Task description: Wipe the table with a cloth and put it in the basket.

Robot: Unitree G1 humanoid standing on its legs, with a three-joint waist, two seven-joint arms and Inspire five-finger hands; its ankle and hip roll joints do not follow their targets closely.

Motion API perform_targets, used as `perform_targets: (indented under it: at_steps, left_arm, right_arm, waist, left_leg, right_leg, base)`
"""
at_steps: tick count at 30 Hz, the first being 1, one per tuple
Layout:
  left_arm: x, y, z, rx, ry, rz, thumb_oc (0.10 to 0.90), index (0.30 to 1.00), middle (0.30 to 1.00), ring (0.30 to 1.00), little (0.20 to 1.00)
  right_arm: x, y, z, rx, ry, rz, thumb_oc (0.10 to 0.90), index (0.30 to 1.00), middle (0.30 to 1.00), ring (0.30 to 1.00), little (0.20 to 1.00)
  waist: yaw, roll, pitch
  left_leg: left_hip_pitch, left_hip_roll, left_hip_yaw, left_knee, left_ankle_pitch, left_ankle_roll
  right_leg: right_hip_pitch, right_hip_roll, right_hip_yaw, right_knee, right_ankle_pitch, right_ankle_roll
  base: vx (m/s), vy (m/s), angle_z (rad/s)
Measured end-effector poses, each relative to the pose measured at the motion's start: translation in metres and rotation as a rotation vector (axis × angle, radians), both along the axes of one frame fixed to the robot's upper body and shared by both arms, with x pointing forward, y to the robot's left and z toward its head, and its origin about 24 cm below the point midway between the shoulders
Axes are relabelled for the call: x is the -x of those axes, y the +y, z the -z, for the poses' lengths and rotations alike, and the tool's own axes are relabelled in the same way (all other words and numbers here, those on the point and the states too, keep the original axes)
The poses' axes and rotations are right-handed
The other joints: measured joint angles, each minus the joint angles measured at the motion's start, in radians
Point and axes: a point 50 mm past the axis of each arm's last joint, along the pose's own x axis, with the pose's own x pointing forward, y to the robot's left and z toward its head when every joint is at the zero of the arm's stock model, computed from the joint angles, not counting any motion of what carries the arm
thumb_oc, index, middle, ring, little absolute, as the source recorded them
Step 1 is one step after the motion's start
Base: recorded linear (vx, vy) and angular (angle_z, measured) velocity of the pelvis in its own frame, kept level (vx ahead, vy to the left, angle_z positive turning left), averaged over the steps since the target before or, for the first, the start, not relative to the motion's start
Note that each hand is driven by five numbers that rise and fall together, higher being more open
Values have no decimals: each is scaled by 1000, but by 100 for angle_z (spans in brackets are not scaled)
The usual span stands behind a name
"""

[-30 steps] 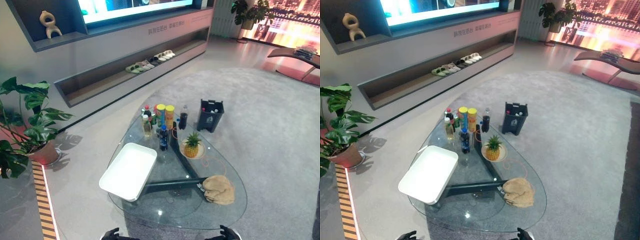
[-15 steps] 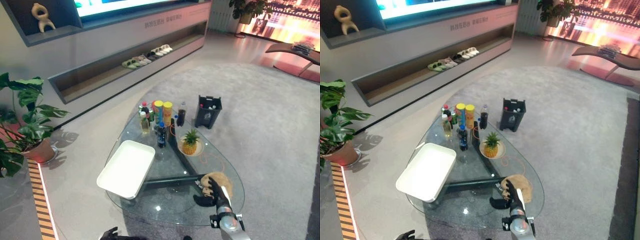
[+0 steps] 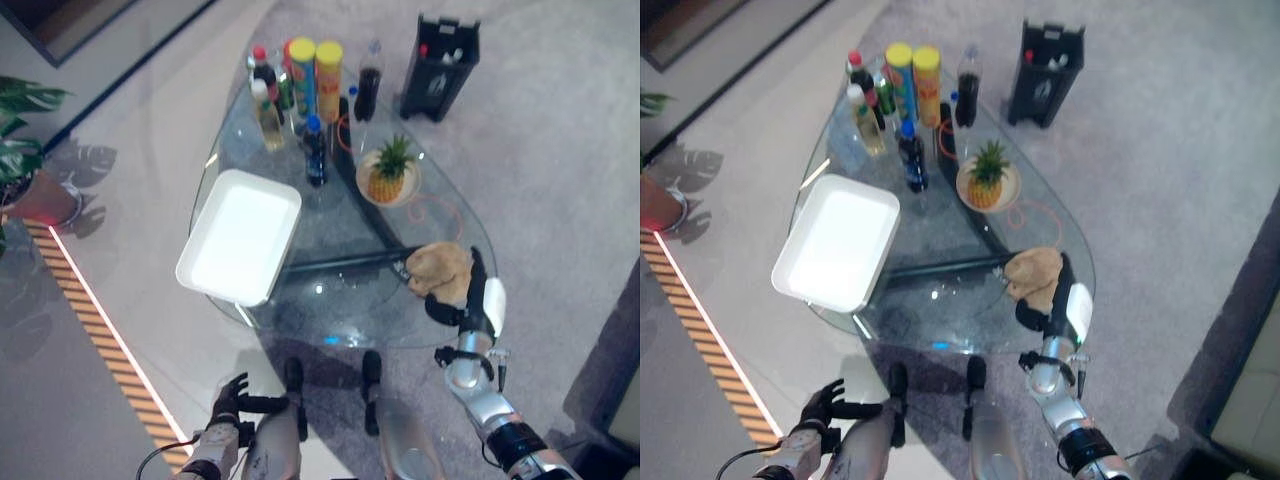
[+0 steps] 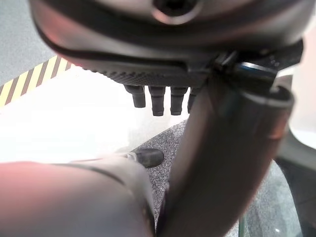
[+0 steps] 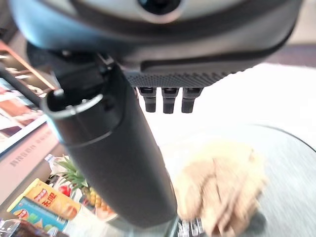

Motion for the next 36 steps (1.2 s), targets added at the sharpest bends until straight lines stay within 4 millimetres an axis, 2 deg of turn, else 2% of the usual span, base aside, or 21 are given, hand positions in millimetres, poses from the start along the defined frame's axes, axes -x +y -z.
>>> perform_targets:
  at_steps: [4, 6, 11, 14, 16, 19, 23, 29, 36]
  left_arm:
    - [-9, -4, -5, 7, -45, 17, 800, 900, 900, 900, 900]
    - [-18, -5, -10, 18, -76, 12, 800, 900, 900, 900, 900]
    - [-37, -13, -22, 24, -138, 27, 800, 900, 900, 900, 900]
    - [-54, -20, -33, 5, -190, 53, 800, 900, 900, 900, 900]
    - [-64, -26, -41, 12, -228, 70, 800, 900, 900, 900, 900]
    - [-69, -31, -45, 2, -238, 98, 800, 900, 900, 900, 900]
    - [-72, -34, -47, 8, -241, 104, 800, 900, 900, 900, 900]
    - [-77, -35, -54, 17, -269, 101, 800, 900, 900, 900, 900]
    - [-83, -35, -61, 16, -303, 99, 800, 900, 900, 900, 900]
  right_arm:
    - [-10, -3, -14, 71, -45, 61, 800, 900, 900, 900, 900]
    - [-15, -5, -22, 103, -57, 68, 800, 900, 900, 900, 900]
    - [-24, -7, -36, 113, -101, 70, 800, 900, 900, 900, 900]
    - [-34, -3, -54, 80, -165, 94, 800, 900, 900, 900, 900]
    - [-44, 1, -73, 56, -230, 135, 800, 900, 900, 900, 900]
    - [-50, 2, -88, 33, -286, 170, 800, 900, 900, 900, 900]
    - [-53, 0, -96, 1, -299, 201, 800, 900, 900, 900, 900]
    - [-54, -6, -96, -20, -263, 249, 800, 900, 900, 900, 900]
    - [-59, -16, -112, -78, -284, 271, 800, 900, 900, 900, 900]
  waist:
    - [0, 18, 27]
    - [3, 19, 53]
    - [0, 17, 76]
    - [3, 15, 81]
    - [5, 14, 82]
    - [6, 13, 83]
    - [4, 13, 83]
    - [5, 14, 83]
    - [7, 15, 82]
  left_leg:
    - [-53, -6, 1, 31, 2, 5]
    - [-80, -9, 5, 56, -2, 10]
    - [-163, -15, 5, 118, -11, 21]
    - [-238, -17, 4, 166, -18, 20]
    - [-301, -17, 2, 203, -20, 20]
    - [-344, -17, -1, 222, -23, 24]
    - [-388, -19, -2, 241, -27, 21]
    - [-451, -19, -2, 269, -27, 27]
    - [-510, -20, -3, 288, -28, 27]
  right_leg:
    - [-61, -7, 9, 47, -4, 2]
    - [-94, -10, 18, 78, -11, 3]
    - [-179, -20, 21, 147, -27, 1]
    - [-259, -27, 21, 211, -48, -5]
    - [-323, -29, 22, 251, -55, -11]
    - [-370, -29, 23, 273, -60, -8]
    - [-412, -32, 24, 289, -59, -9]
    - [-472, -33, 27, 310, -59, -9]
    - [-531, -41, 26, 333, -59, -15]
  base:
    - [-41, 46, -2]
    - [-30, 27, -5]
    - [-16, -2, 3]
    - [11, -9, 8]
    - [17, 4, 5]
    - [0, 0, 0]
    - [0, 0, 0]
    - [0, 0, 0]
    - [15, -24, 1]
